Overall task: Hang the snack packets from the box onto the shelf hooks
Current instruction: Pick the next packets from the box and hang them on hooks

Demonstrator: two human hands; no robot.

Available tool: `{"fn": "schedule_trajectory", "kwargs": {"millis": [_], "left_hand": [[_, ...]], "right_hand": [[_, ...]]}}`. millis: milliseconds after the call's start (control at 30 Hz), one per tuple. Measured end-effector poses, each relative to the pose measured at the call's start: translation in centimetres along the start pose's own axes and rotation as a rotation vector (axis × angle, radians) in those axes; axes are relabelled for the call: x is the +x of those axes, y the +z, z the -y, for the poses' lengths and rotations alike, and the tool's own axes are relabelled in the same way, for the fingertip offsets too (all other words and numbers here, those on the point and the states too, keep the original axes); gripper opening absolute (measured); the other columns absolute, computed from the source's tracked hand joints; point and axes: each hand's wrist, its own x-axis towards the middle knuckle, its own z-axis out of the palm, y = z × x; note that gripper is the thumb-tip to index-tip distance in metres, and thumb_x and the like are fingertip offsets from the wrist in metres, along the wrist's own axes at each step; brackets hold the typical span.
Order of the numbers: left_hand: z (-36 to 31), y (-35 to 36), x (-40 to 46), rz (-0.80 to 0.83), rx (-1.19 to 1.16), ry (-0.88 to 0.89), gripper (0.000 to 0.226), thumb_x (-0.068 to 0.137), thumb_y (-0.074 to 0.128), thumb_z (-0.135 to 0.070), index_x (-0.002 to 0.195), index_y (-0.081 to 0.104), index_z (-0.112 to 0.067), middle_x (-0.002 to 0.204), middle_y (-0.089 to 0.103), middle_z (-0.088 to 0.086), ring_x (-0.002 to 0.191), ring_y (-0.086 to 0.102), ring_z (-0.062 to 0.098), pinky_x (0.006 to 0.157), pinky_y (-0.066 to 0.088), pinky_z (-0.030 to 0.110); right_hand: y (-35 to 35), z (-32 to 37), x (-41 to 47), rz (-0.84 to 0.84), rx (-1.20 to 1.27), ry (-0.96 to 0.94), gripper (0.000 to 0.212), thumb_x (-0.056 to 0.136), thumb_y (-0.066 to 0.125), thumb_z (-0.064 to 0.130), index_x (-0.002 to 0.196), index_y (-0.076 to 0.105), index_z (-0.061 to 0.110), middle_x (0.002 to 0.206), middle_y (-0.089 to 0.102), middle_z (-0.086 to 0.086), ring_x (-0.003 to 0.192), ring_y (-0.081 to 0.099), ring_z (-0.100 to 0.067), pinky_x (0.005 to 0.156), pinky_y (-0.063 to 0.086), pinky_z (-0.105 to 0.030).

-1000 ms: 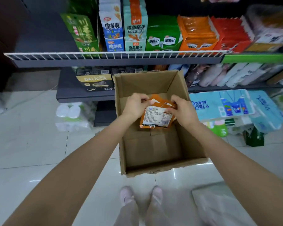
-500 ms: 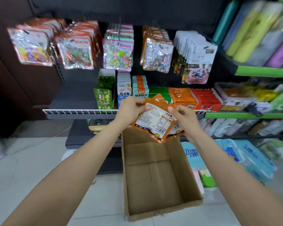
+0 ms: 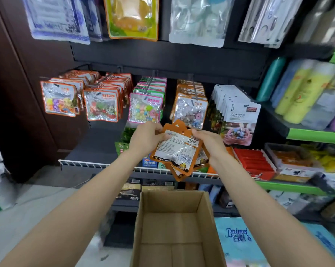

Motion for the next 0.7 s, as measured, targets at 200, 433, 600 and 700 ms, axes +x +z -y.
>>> {"fn": "schedule_trajectory", "kwargs": {"millis": [200, 433, 600, 700], "left_hand": [[0.7, -0.3, 1.7, -0.084, 0.053, -0.067, 0.054, 0.085, 0.068, -0.029, 0.052, 0.028, -0.015, 0.05, 0.027, -0.001, 0.047, 0.026, 0.014, 0.049, 0.019, 0.029], [1.5, 0.1, 3.3, -0.173, 0.133, -0.09, 0.05, 0.09, 0.062, -0.03, 0.052, 0.031, -0.017, 0.048, 0.034, -0.002, 0.047, 0.035, 0.014, 0.046, 0.024, 0.027], [0.4, 0.9, 4.5, -0.081, 0.097, -0.117, 0.044, 0.092, 0.058, -0.023, 0.058, 0.032, -0.017, 0.055, 0.037, -0.002, 0.055, 0.039, 0.016, 0.05, 0.03, 0.027], [-0.8, 1.9, 5.2, -0.054, -0.206, -0.189, 0.03, 0.093, 0.055, -0.015, 0.066, 0.044, -0.013, 0.068, 0.056, 0.007, 0.065, 0.057, 0.022, 0.06, 0.05, 0.033]], "right_hand": [[-1.2, 1.1, 3.5, -0.149, -0.021, -0.029, 0.013, 0.091, 0.061, 0.02, 0.088, 0.065, 0.008, 0.076, 0.063, -0.005, 0.068, 0.055, -0.016, 0.059, 0.038, -0.023], [-1.3, 0.4, 6.9, -0.381, -0.257, -0.264, 0.027, 0.095, 0.053, 0.024, 0.077, 0.059, 0.005, 0.061, 0.046, 0.0, 0.064, 0.039, -0.017, 0.056, 0.03, -0.029], [-0.8, -0.3, 7.4, -0.517, -0.275, -0.397, 0.022, 0.096, 0.052, 0.025, 0.081, 0.058, 0.009, 0.067, 0.051, 0.003, 0.061, 0.044, -0.01, 0.058, 0.03, -0.029], [-0.1, -0.7, 7.1, -0.362, -0.294, -0.491, 0.022, 0.095, 0.053, 0.026, 0.078, 0.056, 0.012, 0.067, 0.052, 0.011, 0.062, 0.045, 0.002, 0.056, 0.032, -0.017]]}}
